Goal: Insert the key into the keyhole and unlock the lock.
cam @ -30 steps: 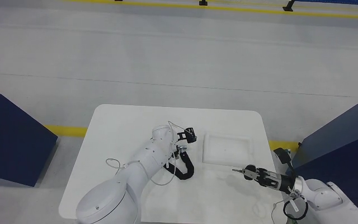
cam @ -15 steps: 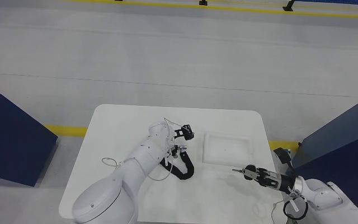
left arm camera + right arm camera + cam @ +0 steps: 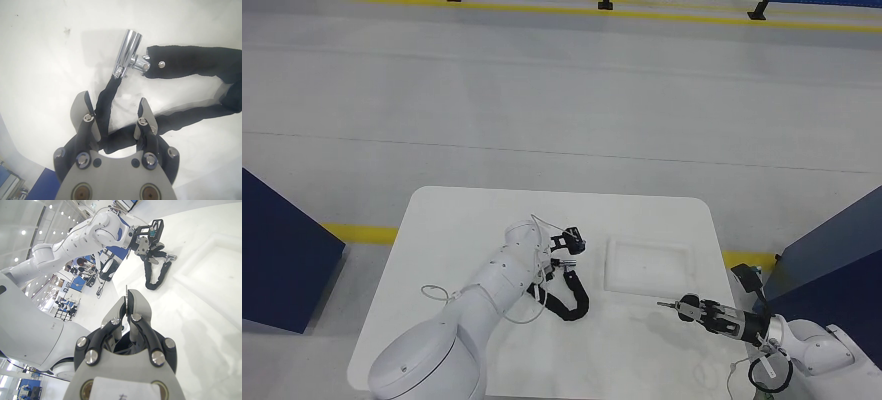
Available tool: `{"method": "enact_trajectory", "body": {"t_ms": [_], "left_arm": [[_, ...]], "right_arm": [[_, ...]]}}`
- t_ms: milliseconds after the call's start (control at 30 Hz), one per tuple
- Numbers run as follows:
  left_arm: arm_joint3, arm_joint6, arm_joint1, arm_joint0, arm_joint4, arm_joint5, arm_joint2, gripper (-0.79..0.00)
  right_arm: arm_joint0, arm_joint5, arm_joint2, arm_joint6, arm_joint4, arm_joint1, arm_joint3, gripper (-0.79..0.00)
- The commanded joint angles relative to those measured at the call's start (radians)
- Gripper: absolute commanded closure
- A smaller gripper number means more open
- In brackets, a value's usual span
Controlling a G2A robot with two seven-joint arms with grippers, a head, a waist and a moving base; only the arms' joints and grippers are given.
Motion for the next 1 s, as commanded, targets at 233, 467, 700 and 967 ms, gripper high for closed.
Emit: {"method": "enact_trajectory", "body": {"t_ms": [233,467,700,967], "left_arm": [[-0.009,-0.050,-0.001,0.001,-0.017,-0.077,-0.007,-0.231],[-0.023,-0.051,-0.002,-0.004,-0.021,-0.066,-0.012,-0.256],[-0.023,-0.029,-0.005,-0.003,-0.033,-0.014,-0.022,-0.249],[0.000,-0.075,-0.011,0.001,-0.058,-0.035,-0.032,-0.228]], "right_arm": [[0.000,0.000,0.000,0.000,0.000,0.000,0.000,0.000],[0.000,0.000,0.000,0.000,0.000,0.000,0.000,0.000],[0.000,0.000,0.000,0.000,0.000,0.000,0.000,0.000],[0.000,0.000,0.000,0.000,0.000,0.000,0.000,0.000]]}}
